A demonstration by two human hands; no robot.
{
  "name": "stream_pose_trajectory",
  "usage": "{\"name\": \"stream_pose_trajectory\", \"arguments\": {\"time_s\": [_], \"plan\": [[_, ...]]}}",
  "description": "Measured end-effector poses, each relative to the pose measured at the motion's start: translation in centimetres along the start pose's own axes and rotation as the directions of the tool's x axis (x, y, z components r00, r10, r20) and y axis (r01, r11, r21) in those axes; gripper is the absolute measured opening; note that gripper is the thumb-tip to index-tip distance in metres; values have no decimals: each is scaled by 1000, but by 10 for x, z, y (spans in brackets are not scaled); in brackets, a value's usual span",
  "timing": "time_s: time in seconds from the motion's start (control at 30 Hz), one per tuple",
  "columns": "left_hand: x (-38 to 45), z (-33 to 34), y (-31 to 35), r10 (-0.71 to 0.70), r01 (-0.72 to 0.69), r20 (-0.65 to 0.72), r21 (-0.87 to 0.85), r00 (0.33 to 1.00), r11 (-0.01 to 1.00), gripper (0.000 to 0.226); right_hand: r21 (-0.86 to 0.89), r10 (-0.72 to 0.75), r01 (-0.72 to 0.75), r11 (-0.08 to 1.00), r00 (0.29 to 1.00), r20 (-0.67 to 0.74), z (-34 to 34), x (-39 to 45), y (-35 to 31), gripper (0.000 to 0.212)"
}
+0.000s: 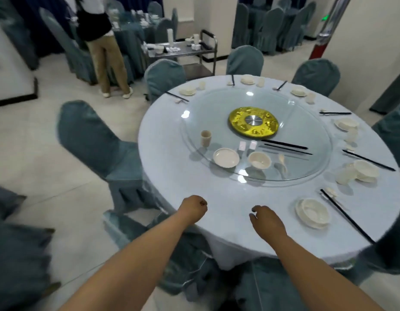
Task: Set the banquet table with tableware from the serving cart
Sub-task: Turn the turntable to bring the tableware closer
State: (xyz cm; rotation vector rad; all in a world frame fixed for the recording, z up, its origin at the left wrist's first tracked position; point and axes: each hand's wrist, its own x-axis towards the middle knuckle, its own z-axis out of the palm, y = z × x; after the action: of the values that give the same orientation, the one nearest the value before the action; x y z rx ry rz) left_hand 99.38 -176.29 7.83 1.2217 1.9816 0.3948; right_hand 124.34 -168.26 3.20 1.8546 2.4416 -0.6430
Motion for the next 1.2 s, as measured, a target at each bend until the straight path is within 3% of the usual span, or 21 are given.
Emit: {"name": "stream_pose_trajectory", "arguments": {"time_s": [0.13, 0.27, 0.67, 1.0, 1.2], "plan": [[-61, -29, -68, -47, 50, -76, 36, 996, 998, 29, 20, -45, 44, 999, 998, 46, 23, -49, -58, 38], [-95, -56, -104, -85, 93, -130, 57, 988, 994, 27, 39, -117, 114, 993, 991, 61, 26, -75, -106, 40], [-94, -97, -116, -35, 54, -144, 127, 989, 990, 36, 17, -260, 259, 966, 965, 29, 14, -41, -180, 38], [-15, -146, -154, -12, 16, -27, 152, 1000, 988, 40, 51, -139, 137, 989, 989, 56, 41, 6, -224, 36], [70, -205, -186, 89, -111, 122, 182, 988, 977, 40, 125, 90, -91, 988, 996, 19, 62, 48, -275, 35]]}}
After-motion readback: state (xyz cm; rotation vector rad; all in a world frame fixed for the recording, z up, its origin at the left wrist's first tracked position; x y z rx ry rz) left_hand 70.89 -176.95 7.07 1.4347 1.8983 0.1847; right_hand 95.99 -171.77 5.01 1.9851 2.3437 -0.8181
